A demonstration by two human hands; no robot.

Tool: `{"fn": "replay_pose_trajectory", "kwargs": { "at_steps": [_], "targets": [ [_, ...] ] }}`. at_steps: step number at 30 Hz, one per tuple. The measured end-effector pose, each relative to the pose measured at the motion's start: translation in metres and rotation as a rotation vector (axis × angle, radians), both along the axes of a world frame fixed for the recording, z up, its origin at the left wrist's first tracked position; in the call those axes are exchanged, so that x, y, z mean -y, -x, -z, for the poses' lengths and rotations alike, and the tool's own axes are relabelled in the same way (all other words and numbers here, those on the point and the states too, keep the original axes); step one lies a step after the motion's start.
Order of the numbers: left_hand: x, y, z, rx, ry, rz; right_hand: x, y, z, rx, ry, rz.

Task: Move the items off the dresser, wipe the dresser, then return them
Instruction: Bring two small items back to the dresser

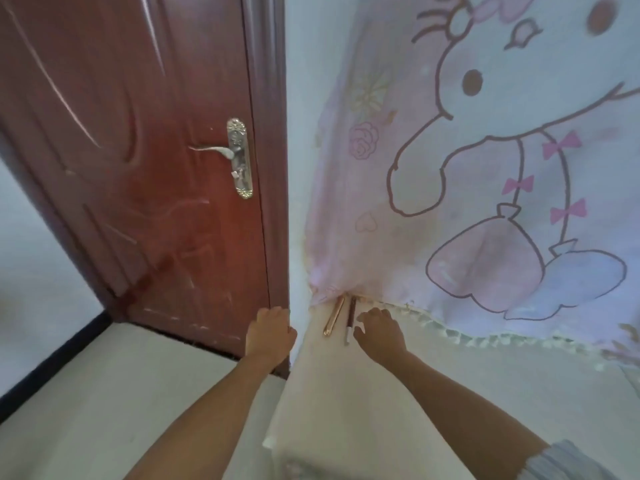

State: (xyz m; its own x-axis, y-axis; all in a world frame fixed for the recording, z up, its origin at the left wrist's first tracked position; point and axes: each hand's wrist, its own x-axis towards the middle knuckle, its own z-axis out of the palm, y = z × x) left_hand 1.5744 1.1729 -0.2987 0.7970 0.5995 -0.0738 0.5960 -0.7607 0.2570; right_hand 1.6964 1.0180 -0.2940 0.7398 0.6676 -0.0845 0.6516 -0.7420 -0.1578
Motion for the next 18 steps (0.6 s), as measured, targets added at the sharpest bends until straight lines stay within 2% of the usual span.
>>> {"fn": "replay_pose_trajectory", "kwargs": {
  "at_steps": [8,18],
  "targets": [
    [0.043,0.138,-0.026,0.086,0.027,-0.378,-0.005,0.083,-0.029,0.108,-0.023,-0.419],
    [0.084,0.352,-0.08,0.096,-0.228,-0.774,-0.051,0.272,-0.087,0.158,-0.14,-1.01]
  ]
}}
